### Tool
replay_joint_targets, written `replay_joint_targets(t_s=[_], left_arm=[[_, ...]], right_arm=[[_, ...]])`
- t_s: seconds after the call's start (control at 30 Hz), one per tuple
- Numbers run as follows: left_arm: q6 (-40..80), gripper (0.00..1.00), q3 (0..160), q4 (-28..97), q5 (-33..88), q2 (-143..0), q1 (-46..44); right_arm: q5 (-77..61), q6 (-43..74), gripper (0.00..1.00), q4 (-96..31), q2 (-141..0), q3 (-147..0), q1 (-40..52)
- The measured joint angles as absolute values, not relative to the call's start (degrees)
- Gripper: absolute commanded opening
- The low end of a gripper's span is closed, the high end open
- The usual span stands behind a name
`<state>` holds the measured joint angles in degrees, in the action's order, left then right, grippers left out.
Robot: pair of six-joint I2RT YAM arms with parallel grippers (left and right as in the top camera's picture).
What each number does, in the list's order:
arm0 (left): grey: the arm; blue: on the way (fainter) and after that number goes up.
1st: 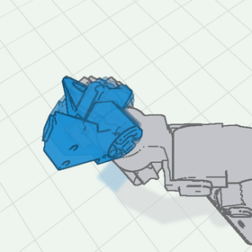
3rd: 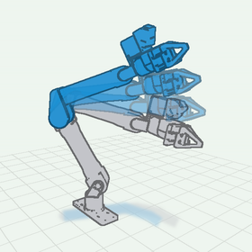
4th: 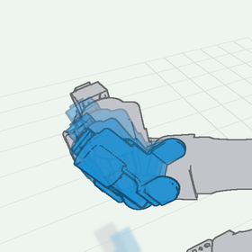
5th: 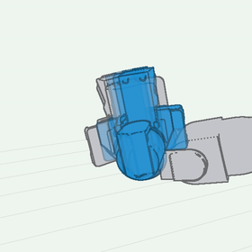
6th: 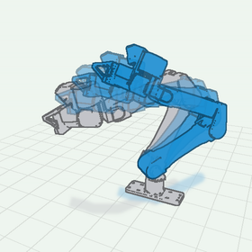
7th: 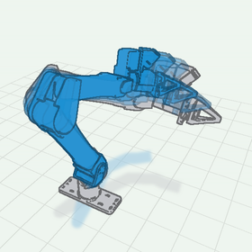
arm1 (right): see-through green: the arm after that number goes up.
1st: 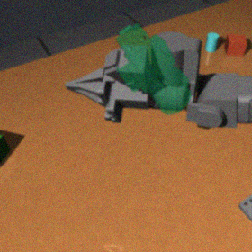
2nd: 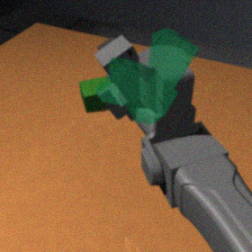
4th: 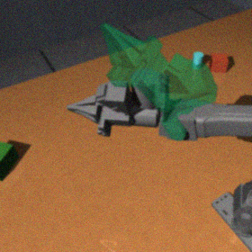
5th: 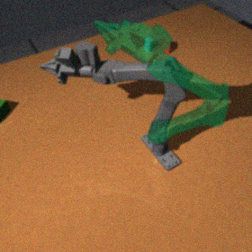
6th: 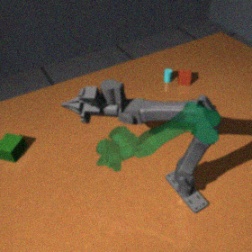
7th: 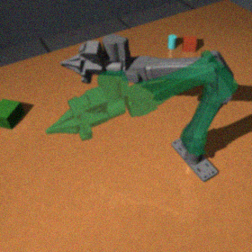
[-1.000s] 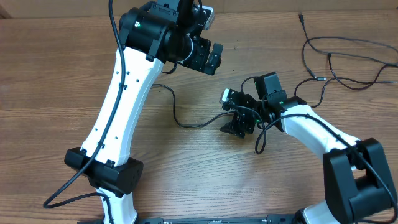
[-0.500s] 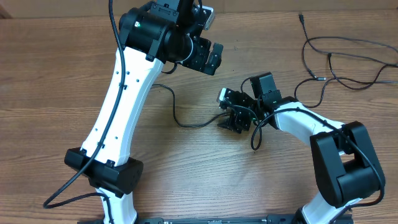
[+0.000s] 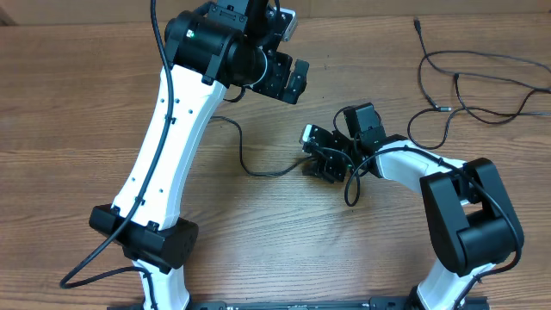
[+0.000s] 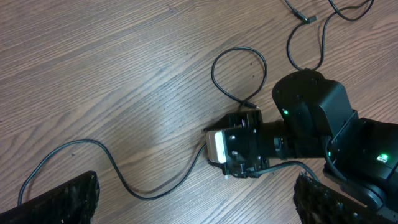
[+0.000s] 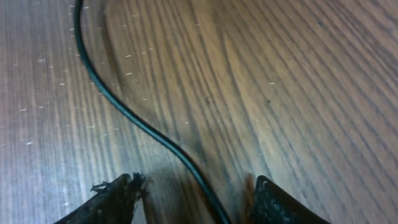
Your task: Untangle cables
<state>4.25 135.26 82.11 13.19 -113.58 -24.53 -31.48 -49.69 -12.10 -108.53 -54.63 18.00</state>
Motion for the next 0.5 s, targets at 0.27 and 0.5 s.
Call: replay_joint_targets(t_s=[0.27,0.5], left_arm=[[4.3,0.99,135.3,82.1,13.2,-113.6,-24.5],[4.3,1.00,135.3,82.1,13.2,-113.6,-24.5]], right_arm=[[-31.6,-49.7,0.12,-12.0,-109.6,-54.6,18.0],[-32.0,-49.5,0.04,-12.2,-109.6,-54.7,18.0]])
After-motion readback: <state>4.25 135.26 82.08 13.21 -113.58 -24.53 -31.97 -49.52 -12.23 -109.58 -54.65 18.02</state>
